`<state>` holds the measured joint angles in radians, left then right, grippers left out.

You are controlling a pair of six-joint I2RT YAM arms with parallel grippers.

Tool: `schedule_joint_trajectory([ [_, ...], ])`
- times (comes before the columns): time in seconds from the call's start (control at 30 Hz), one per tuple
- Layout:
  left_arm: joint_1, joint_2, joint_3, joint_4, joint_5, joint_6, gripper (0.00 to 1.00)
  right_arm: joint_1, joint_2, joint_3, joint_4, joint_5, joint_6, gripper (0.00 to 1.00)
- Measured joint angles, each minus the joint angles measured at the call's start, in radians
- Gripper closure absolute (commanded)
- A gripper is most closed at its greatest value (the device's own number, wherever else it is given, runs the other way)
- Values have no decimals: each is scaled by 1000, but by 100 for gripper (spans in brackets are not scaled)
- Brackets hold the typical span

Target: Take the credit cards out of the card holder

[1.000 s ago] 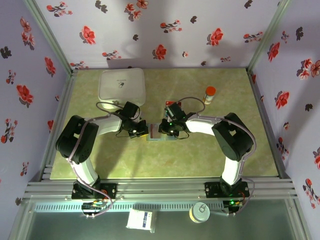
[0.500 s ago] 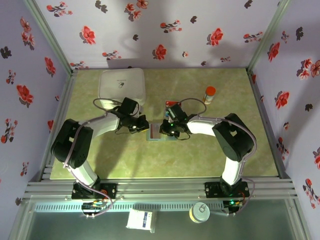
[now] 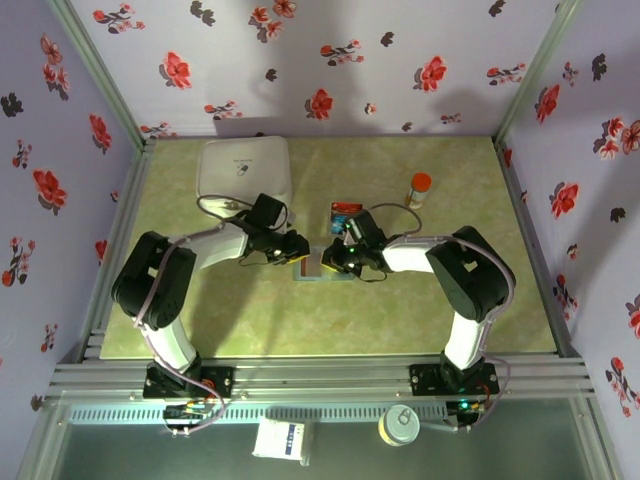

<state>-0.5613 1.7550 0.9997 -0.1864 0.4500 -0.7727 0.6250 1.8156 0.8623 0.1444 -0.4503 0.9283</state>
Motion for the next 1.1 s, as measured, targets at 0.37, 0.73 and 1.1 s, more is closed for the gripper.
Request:
schedule_joint_trajectory([
  [0.37,-2,45,0,21,3,-7,65,-12,0,-7,26,-23,19,86],
  [0.73,-5,55,4,45,10,-14,64,-12,0,-9,35,-26,19,86],
  [1.1,-14,69,14,56,17,-30,73,-13,0,-16,46,-37,19,86],
])
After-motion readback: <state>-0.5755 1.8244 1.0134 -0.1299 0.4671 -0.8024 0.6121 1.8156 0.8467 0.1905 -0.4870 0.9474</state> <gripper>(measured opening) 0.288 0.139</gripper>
